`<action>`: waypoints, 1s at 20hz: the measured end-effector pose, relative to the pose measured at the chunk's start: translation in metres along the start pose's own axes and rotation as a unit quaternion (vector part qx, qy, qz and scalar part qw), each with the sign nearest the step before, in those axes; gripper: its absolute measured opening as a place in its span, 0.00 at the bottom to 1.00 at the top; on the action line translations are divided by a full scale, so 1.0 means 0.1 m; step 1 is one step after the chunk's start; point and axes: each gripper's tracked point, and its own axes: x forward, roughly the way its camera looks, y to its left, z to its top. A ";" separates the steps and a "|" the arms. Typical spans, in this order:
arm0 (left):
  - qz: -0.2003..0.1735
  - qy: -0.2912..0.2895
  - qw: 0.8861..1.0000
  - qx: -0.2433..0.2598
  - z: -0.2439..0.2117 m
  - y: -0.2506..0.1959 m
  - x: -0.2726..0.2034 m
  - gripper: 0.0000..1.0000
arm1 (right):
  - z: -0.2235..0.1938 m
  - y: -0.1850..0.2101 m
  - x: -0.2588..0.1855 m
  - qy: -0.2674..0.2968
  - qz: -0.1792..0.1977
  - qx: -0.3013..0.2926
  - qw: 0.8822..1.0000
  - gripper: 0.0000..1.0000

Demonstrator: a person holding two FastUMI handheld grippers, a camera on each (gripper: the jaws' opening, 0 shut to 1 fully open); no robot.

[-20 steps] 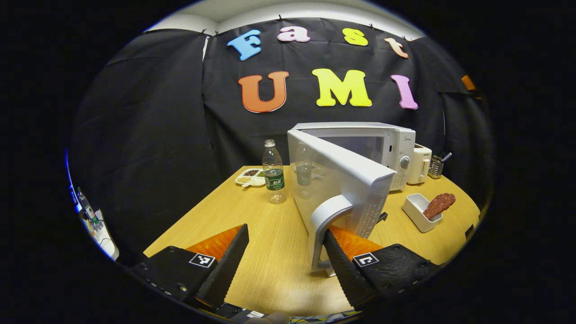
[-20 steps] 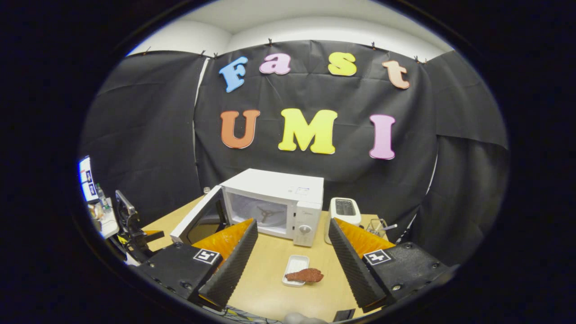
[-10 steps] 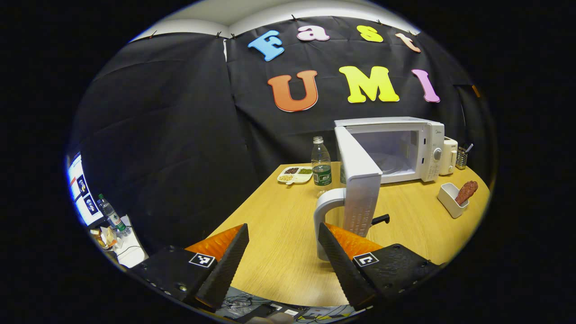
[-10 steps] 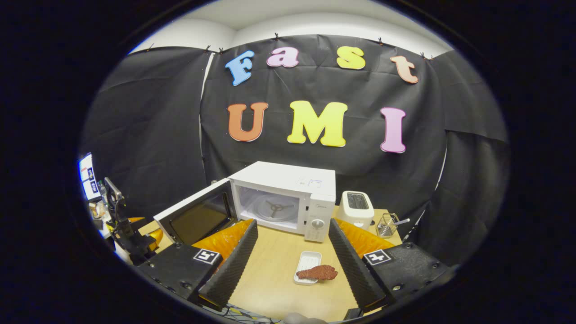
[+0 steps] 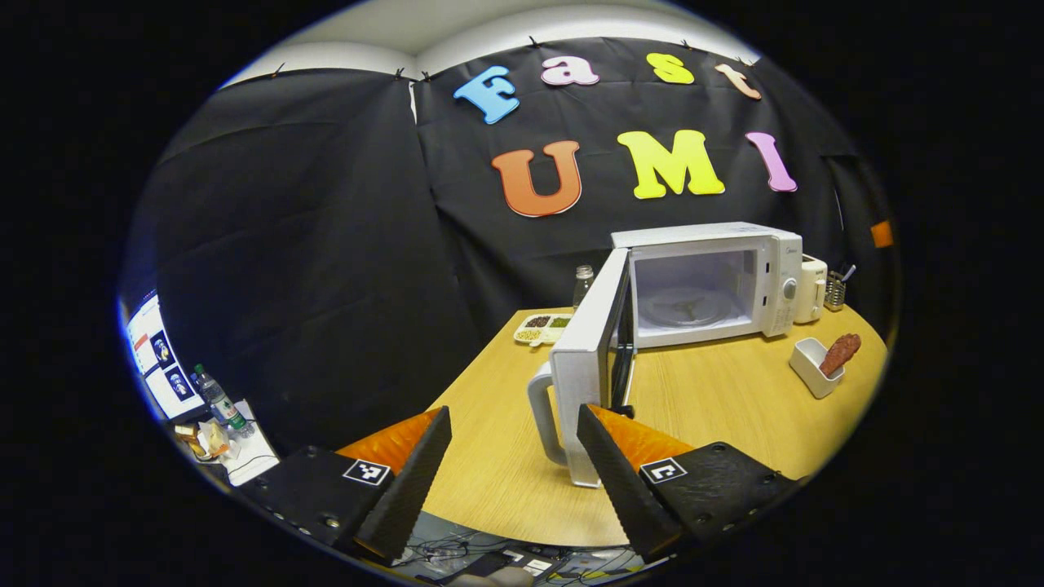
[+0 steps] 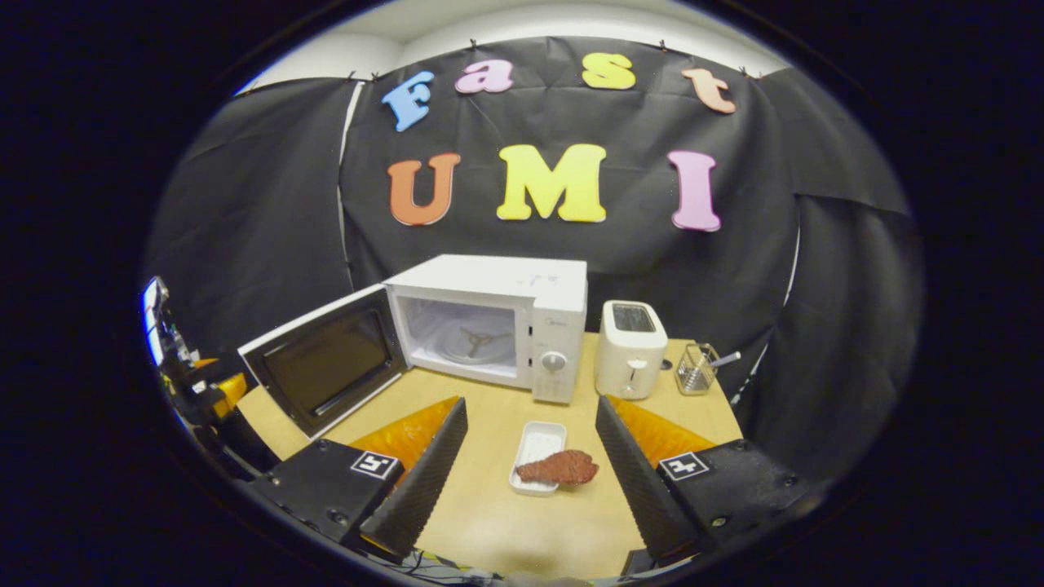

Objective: Open the microwave oven with the left hand, put the food in, and close the microwave oven.

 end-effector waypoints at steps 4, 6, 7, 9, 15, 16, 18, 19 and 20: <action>-0.031 -0.016 0.999 -0.009 0.40 -0.37 -0.17 0.95 | -0.58 -0.31 0.28 0.049 -0.005 0.026 0.998 1.00; -0.049 -0.036 0.998 -0.009 0.70 -0.61 -0.22 0.95 | -0.85 -0.46 0.45 0.073 -0.009 0.046 0.996 1.00; -0.061 -0.042 0.997 -0.009 0.83 -0.76 -0.23 0.95 | -0.95 -0.51 0.55 0.083 -0.004 0.056 0.995 1.00; -0.076 -0.057 0.995 -0.008 1.11 -1.01 -0.23 0.95 | -1.13 -0.58 0.77 0.101 0.014 0.080 0.992 0.92; -0.076 -0.072 0.994 0.005 1.61 -1.64 -0.09 0.95 | -1.46 -0.51 1.37 0.173 0.120 0.170 0.963 0.94; -0.070 -0.067 0.995 0.009 1.62 -1.71 -0.07 0.95 | -1.47 -0.50 1.43 0.183 0.132 0.181 0.957 0.89; -0.059 -0.062 0.996 0.013 1.67 -1.84 -0.05 0.95 | -1.53 -0.45 1.51 0.199 0.160 0.199 0.946 0.65; -0.054 -0.056 0.997 0.015 1.69 -1.88 -0.05 0.95 | -1.52 -0.39 1.51 0.204 0.179 0.204 0.941 0.58; -0.047 -0.054 0.997 0.017 1.71 -1.92 -0.05 0.95 | -1.49 -0.36 1.51 0.208 0.194 0.203 0.937 0.56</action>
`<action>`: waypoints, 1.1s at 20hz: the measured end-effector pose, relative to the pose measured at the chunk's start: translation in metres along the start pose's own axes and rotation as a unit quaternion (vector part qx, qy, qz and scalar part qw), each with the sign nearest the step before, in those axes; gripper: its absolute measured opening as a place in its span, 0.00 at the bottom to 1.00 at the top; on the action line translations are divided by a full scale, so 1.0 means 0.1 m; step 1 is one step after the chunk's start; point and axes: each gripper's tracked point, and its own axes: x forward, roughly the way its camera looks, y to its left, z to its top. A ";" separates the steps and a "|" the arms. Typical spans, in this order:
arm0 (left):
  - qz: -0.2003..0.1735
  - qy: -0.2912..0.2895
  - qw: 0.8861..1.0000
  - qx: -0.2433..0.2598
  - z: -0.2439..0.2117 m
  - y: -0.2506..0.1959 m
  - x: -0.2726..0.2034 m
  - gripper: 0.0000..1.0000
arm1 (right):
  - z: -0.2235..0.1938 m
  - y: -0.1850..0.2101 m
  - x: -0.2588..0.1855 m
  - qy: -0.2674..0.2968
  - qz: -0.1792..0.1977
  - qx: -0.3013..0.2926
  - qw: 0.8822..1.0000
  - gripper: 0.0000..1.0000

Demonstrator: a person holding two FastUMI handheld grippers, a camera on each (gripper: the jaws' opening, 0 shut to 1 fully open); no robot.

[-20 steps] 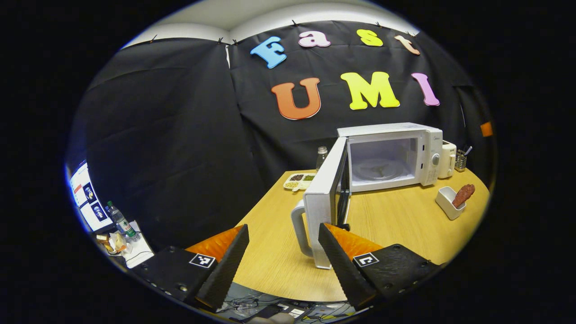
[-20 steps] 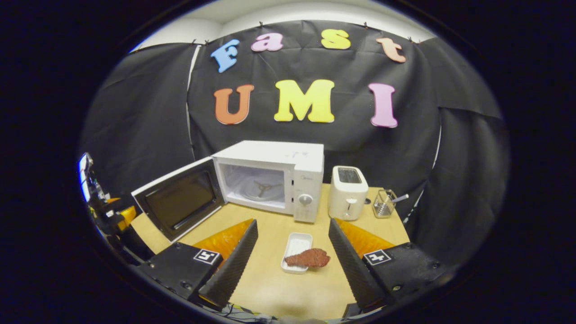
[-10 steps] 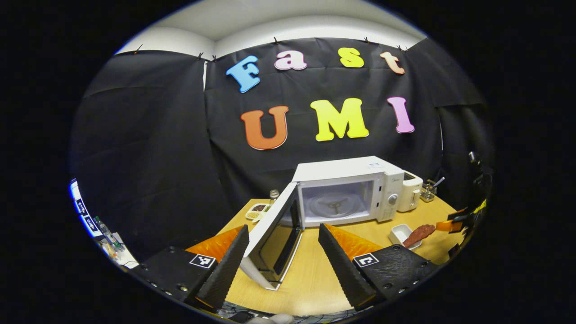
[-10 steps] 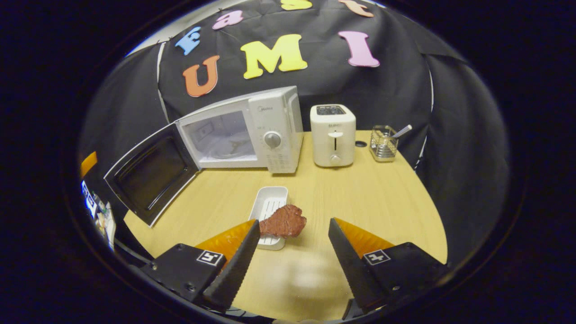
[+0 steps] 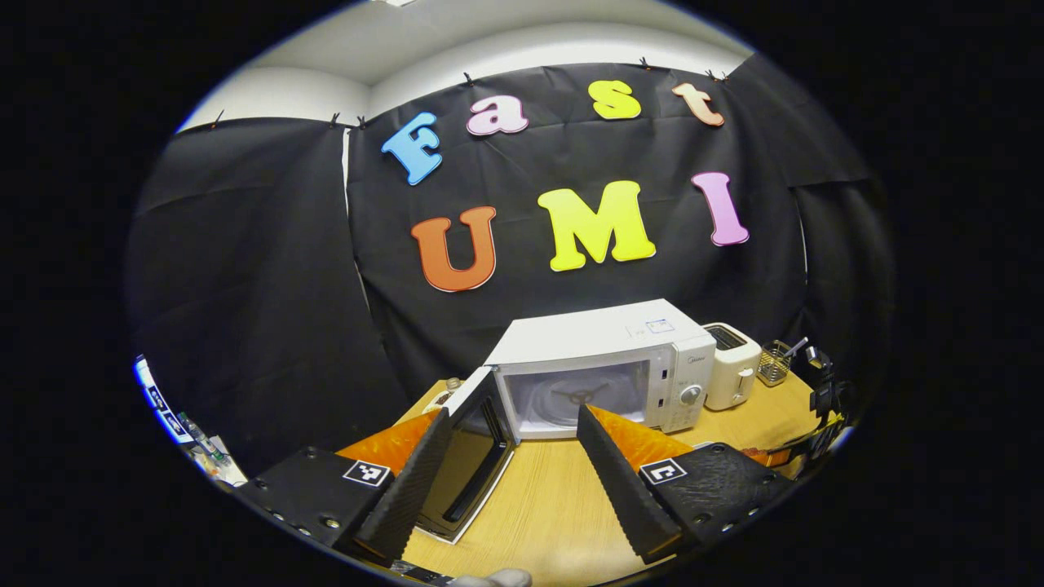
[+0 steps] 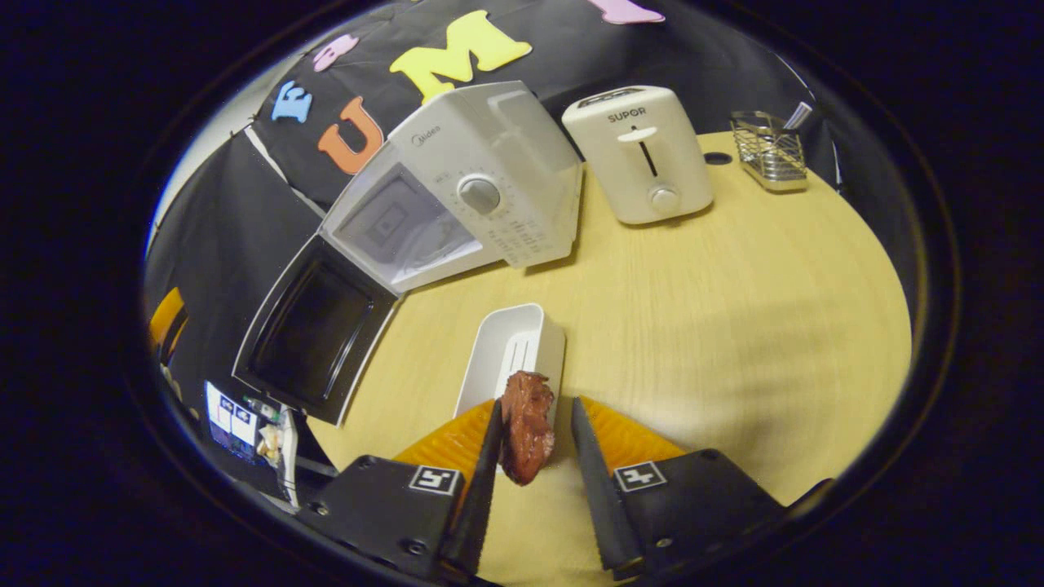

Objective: Open the microwave oven with the left hand, put the food in, and close the microwave oven.

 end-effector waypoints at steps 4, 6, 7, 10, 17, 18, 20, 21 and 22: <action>0.019 0.009 1.000 0.003 0.02 -0.09 -0.04 0.95 | 0.03 0.11 -0.03 0.020 0.025 -0.007 0.999 0.25; 0.025 0.008 1.000 0.002 0.02 -0.10 -0.04 0.95 | 0.04 0.12 -0.07 0.023 0.022 -0.007 0.999 0.17; 0.025 0.008 1.000 0.000 0.02 -0.09 -0.04 0.95 | 0.06 0.17 -0.10 0.022 0.027 -0.010 0.999 0.17; 0.026 0.002 1.000 -0.005 0.02 -0.02 -0.06 0.95 | 0.17 0.29 -0.24 0.009 0.032 -0.013 0.999 0.16; -0.017 -0.009 1.000 -0.015 -0.09 0.24 0.03 0.95 | 0.77 1.00 -0.41 -0.092 0.032 -0.004 0.995 0.16; -0.030 -0.009 0.999 -0.013 -0.11 0.26 0.04 0.95 | 0.86 1.13 -0.37 -0.111 0.027 0.006 0.993 0.16; -0.052 -0.010 0.999 -0.001 -0.16 0.31 0.05 0.95 | 1.04 1.38 -0.25 -0.153 0.023 0.035 0.987 0.16; -0.064 -0.010 0.998 0.003 -0.18 0.33 0.05 0.95 | 1.12 1.50 -0.15 -0.174 0.028 0.051 0.983 0.16; -0.079 -0.011 0.997 0.008 -0.20 0.32 0.05 0.95 | 1.20 1.60 -0.02 -0.188 0.029 0.063 0.980 0.16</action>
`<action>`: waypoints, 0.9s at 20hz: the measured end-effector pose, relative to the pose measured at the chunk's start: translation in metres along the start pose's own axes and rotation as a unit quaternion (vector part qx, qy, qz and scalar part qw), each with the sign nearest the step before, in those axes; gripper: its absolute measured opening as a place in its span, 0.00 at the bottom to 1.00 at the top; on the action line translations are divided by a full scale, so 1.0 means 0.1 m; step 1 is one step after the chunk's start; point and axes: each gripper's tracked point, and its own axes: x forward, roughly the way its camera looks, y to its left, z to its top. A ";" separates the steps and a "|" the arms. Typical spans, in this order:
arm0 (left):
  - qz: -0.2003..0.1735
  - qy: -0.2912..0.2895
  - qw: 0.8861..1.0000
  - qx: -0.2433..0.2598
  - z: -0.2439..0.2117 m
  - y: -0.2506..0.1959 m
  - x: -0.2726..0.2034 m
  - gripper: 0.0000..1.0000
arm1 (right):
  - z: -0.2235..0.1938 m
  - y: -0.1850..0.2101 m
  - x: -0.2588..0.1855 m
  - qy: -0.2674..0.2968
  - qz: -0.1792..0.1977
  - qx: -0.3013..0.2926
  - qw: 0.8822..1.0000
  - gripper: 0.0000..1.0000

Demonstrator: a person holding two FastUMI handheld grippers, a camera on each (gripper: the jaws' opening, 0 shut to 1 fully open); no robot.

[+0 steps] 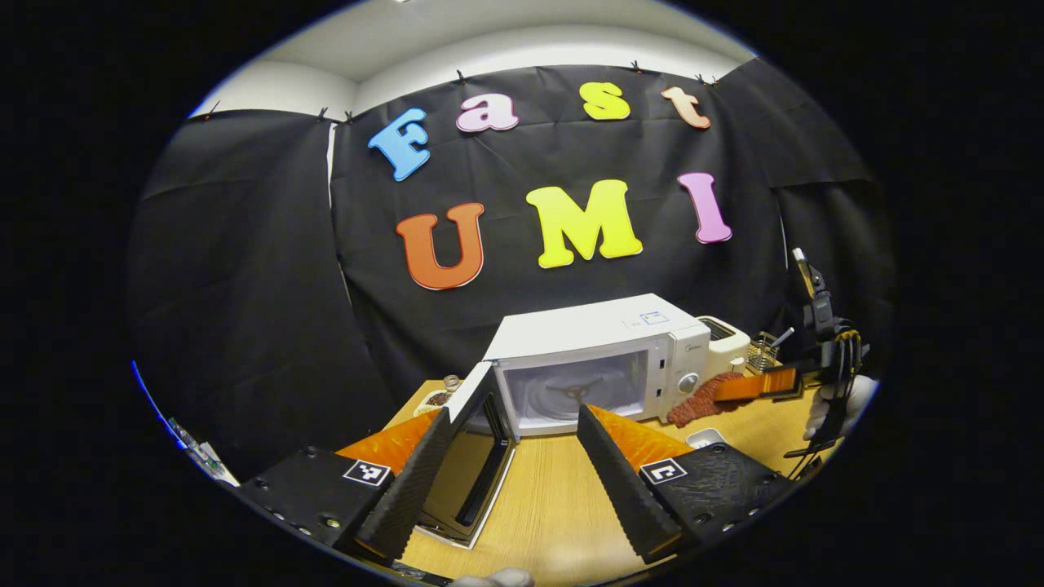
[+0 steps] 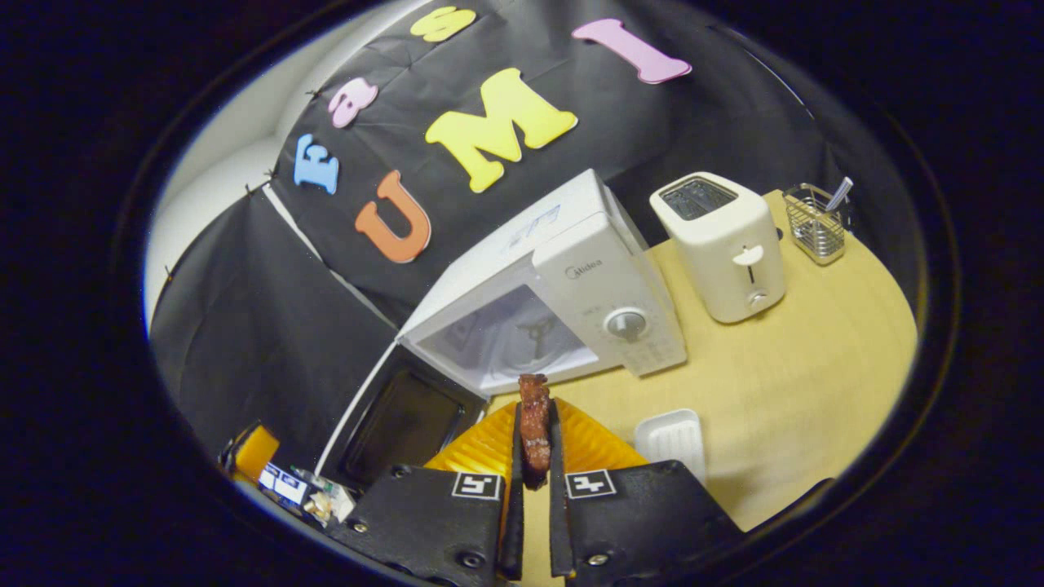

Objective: Open the microwave oven with the left hand, put the food in, and close the microwave oven.

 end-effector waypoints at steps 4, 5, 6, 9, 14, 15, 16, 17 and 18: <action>-0.052 0.010 0.999 0.015 -0.18 -0.01 0.01 0.95 | 0.00 0.22 0.61 -0.071 -0.016 0.040 0.997 0.16; -0.063 0.012 0.998 0.015 -0.21 -0.01 0.01 0.95 | 0.00 0.27 0.76 -0.092 -0.021 0.064 0.993 0.16; -0.075 0.014 0.997 0.015 -0.24 -0.02 0.01 0.95 | 0.01 0.30 0.90 -0.115 -0.026 0.095 0.988 0.16; -0.088 0.014 0.996 0.024 -0.31 0.08 0.02 0.95 | -0.08 0.35 1.33 -0.161 -0.048 0.164 0.972 0.16; -0.077 0.023 0.996 0.027 -0.46 0.36 0.09 0.95 | -0.10 0.42 2.05 -0.205 -0.054 0.248 0.945 0.16; -0.072 0.024 0.997 0.026 -0.49 0.42 0.11 0.95 | -0.10 0.45 2.16 -0.212 -0.060 0.254 0.942 0.16; -0.070 0.028 0.997 0.023 -0.53 0.46 0.13 0.95 | -0.11 0.47 2.26 -0.217 -0.066 0.262 0.938 0.15; -0.068 0.033 0.997 0.020 -0.57 0.50 0.15 0.95 | -0.13 0.48 2.37 -0.219 -0.068 0.269 0.935 0.15; -0.067 0.036 0.997 0.018 -0.59 0.53 0.17 0.95 | -0.15 0.47 2.47 -0.220 -0.072 0.276 0.933 0.16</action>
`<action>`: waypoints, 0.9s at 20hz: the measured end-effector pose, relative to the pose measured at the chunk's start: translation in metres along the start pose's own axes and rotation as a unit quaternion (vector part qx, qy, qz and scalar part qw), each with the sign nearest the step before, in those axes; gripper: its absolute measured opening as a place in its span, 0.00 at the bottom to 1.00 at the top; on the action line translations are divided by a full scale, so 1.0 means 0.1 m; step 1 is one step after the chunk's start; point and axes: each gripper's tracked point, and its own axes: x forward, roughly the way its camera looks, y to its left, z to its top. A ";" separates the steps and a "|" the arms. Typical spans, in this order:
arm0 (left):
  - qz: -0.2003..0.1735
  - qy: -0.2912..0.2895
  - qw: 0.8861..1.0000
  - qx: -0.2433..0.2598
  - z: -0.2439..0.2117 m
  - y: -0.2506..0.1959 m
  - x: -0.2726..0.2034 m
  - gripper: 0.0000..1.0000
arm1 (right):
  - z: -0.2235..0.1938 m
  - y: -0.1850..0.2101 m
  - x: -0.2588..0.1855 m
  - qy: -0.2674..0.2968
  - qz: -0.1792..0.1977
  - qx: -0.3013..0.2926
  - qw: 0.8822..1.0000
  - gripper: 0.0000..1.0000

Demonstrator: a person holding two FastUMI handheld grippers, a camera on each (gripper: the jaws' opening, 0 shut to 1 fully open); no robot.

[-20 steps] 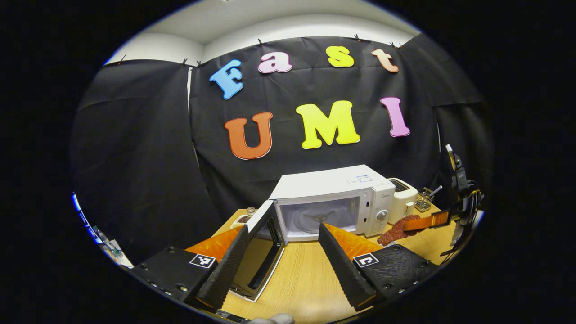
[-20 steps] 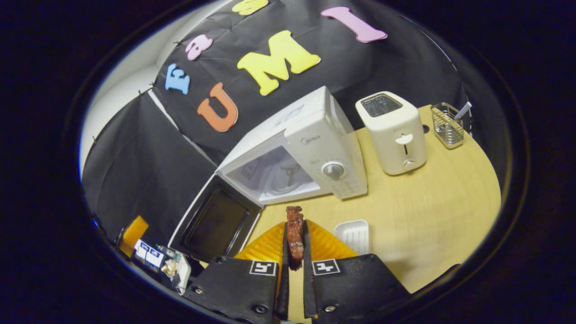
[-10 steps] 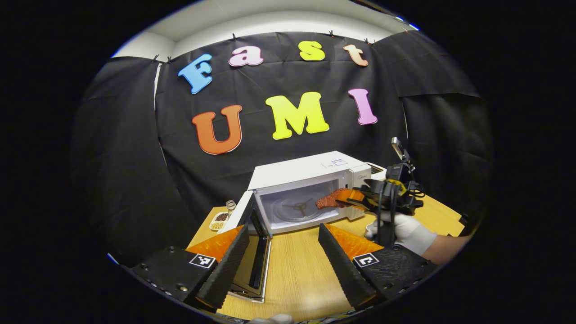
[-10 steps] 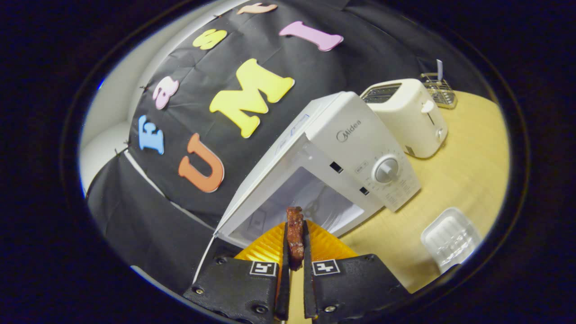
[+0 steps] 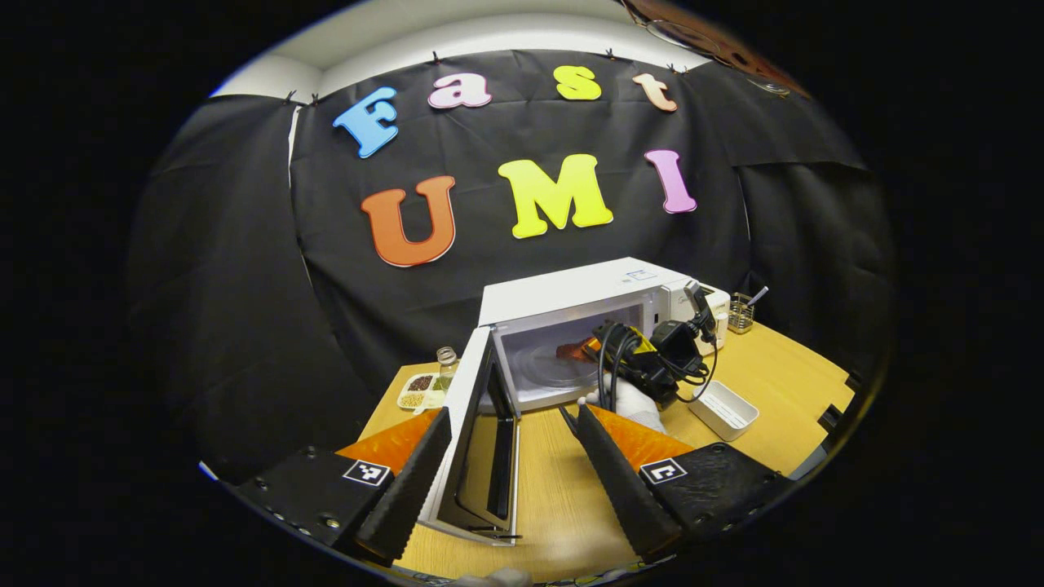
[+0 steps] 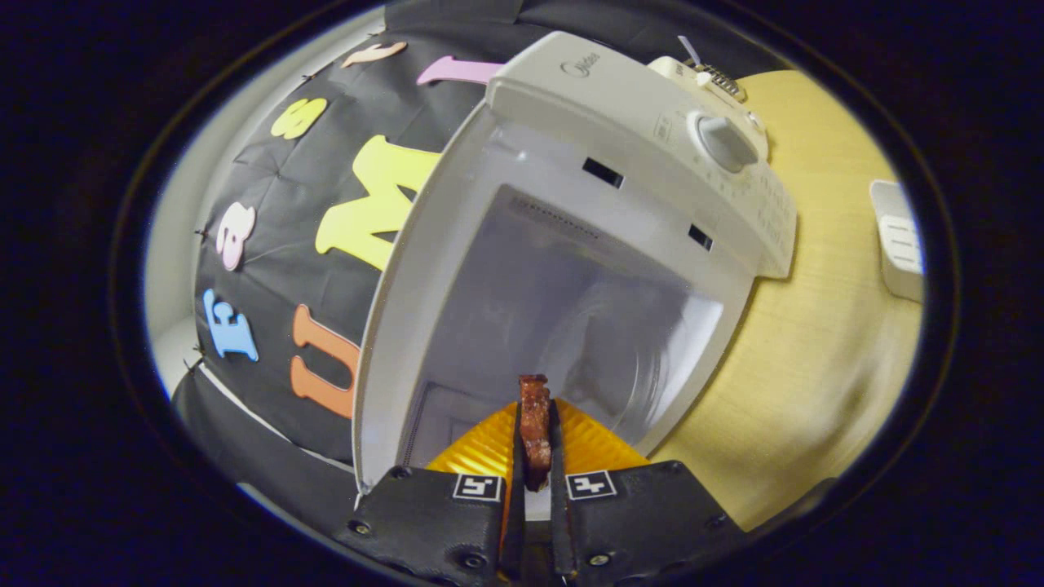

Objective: Open the microwave oven with the left hand, put the food in, and close the microwave oven.

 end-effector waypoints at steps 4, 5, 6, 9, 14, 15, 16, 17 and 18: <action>0.009 0.008 1.000 0.000 -0.04 0.13 0.05 0.95 | -0.18 -0.22 0.30 -0.011 -0.031 0.010 0.999 0.15; 0.008 0.008 1.000 -0.002 -0.05 0.15 0.07 0.95 | -0.22 -0.25 0.35 -0.013 -0.033 0.015 0.999 0.16; 0.008 0.010 1.000 -0.004 -0.07 0.15 0.09 0.95 | -0.24 -0.29 0.42 -0.016 -0.033 0.017 0.999 0.16; 0.006 0.015 1.000 -0.007 -0.12 0.14 0.08 0.95 | -0.24 -0.33 0.55 -0.024 -0.021 0.009 0.999 0.16; -0.002 0.016 1.000 -0.005 -0.18 0.08 0.09 0.95 | -0.15 -0.32 0.56 -0.054 -0.013 -0.094 0.994 0.16; -0.005 0.017 1.000 -0.004 -0.18 0.07 0.10 0.95 | -0.13 -0.33 0.54 -0.059 -0.021 -0.121 0.991 0.17; -0.010 0.019 1.000 -0.006 -0.19 0.04 0.11 0.95 | -0.12 -0.33 0.53 -0.062 -0.024 -0.149 0.987 0.19; -0.013 0.018 1.000 -0.009 -0.18 0.04 0.11 0.95 | -0.13 -0.34 0.51 -0.062 -0.028 -0.171 0.983 0.21; -0.015 0.014 1.000 -0.009 -0.16 0.03 0.11 0.95 | -0.10 -0.35 0.51 -0.062 -0.032 -0.184 0.980 0.24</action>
